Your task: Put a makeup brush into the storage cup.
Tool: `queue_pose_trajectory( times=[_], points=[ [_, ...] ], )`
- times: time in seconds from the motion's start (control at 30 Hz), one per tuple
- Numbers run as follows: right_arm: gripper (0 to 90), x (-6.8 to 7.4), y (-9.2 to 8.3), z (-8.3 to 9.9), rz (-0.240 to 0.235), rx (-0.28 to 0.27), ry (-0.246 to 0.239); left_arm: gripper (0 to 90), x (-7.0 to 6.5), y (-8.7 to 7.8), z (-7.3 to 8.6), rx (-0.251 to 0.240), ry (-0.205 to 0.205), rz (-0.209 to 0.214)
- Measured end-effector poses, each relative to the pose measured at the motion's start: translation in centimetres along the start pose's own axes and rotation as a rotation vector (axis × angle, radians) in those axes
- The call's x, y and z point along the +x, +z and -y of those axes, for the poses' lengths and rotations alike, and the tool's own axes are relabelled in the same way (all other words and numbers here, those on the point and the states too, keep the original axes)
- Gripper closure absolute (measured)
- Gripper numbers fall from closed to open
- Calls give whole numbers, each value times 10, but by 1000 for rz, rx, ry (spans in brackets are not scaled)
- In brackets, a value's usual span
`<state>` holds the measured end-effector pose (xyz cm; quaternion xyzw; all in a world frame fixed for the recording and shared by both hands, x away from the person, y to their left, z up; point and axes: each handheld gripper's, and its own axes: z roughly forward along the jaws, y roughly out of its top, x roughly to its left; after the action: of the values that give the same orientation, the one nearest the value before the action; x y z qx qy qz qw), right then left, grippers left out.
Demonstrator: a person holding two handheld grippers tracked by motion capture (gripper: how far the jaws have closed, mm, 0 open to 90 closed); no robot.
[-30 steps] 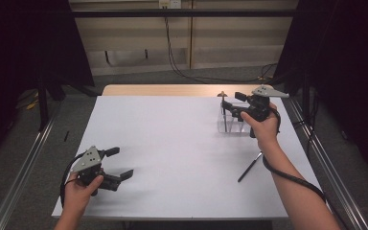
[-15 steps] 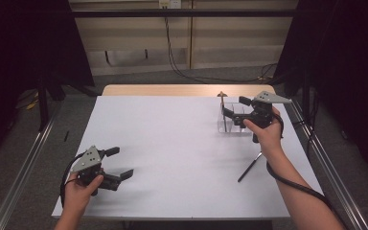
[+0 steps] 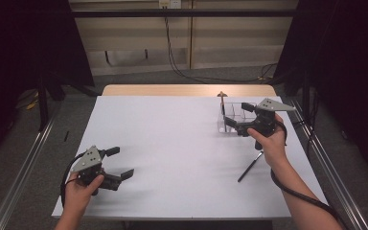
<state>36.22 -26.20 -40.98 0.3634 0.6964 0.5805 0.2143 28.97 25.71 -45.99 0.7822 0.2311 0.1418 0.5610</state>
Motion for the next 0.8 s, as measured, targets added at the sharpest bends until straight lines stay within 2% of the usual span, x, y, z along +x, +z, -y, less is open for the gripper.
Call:
queue_pose_trajectory(
  times=[0.27,0.53,0.8],
  points=[
    [0,2,-11,10,-14,-10,3,27,0,1,0,0,2,3],
    [0,3,-24,22,0,-9,3,27,-1,2,-1,3,4,5],
    [0,5,-37,33,-10,-2,6,27,-1,2,-1,5,7,6]
  ],
)
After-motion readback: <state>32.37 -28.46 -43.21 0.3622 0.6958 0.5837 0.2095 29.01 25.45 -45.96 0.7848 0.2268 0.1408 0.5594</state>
